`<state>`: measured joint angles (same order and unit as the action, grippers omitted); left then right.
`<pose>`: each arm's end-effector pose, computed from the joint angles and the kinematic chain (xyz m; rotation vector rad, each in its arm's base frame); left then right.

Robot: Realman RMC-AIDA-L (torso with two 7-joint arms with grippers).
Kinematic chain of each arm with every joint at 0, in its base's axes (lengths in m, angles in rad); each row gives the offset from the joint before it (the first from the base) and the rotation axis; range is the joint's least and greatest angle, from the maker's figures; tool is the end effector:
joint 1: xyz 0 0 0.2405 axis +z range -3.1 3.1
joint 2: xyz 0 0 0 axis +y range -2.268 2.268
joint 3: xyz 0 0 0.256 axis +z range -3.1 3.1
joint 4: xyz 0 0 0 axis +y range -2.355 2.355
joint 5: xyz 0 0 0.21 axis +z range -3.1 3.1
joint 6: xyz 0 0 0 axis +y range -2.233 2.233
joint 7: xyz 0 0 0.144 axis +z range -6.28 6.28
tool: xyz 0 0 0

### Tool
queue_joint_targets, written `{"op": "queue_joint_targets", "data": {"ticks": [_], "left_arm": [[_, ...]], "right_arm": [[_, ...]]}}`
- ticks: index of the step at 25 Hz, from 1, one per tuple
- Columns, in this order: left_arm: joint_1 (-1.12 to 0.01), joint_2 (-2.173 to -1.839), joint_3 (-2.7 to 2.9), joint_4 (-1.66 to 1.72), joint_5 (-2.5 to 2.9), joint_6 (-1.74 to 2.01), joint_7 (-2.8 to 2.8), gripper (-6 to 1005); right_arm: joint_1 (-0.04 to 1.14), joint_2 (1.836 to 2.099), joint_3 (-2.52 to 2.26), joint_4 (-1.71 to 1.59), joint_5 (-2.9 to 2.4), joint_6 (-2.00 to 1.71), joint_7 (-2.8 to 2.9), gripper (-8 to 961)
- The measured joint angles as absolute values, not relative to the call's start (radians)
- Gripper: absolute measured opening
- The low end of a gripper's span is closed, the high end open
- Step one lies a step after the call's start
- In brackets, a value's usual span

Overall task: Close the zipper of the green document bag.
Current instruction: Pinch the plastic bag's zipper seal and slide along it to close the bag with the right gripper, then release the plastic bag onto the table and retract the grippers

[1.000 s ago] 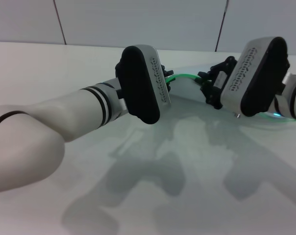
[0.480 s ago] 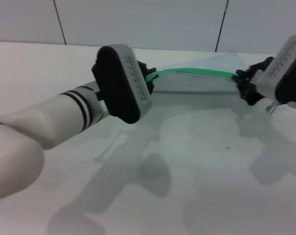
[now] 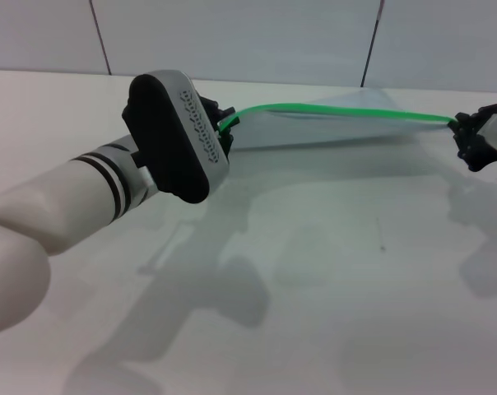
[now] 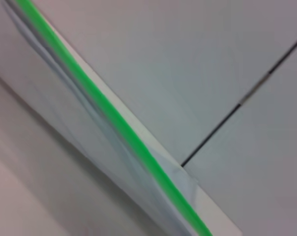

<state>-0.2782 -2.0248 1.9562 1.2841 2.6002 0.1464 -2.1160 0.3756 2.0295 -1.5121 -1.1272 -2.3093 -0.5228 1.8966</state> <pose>-0.1816 0.3685 -0.0446 -2.1355 0.2458 0.0589 0.2505 0.4043 0.0114 -2.2037 0.2089 -0.1536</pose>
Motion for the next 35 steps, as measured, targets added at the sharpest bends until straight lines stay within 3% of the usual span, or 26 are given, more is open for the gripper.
{"op": "queue_joint_targets", "data": {"ticks": [16, 28, 31, 35], "left_arm": [[-0.277, -2.025, 1.948, 1.284, 2.596, 0.144, -2.115, 52], [-0.276, -2.029, 1.925, 1.270, 2.565, 0.022, -2.176, 58], [-0.263, -2.029, 1.929, 1.256, 2.506, -0.091, -2.187, 244], [-0.253, -2.029, 1.951, 1.233, 2.390, -0.252, -2.217, 327]], "right_arm": [[0.354, 2.031, -1.456, -1.161, -2.317, -0.494, 1.897, 169], [0.200, 2.040, -1.622, -1.346, -2.297, -0.225, 2.031, 190], [0.157, 2.039, -1.705, -1.379, -2.225, -0.061, 2.078, 419], [0.135, 2.036, -1.851, -1.352, -2.087, 0.254, 2.111, 626]]}}
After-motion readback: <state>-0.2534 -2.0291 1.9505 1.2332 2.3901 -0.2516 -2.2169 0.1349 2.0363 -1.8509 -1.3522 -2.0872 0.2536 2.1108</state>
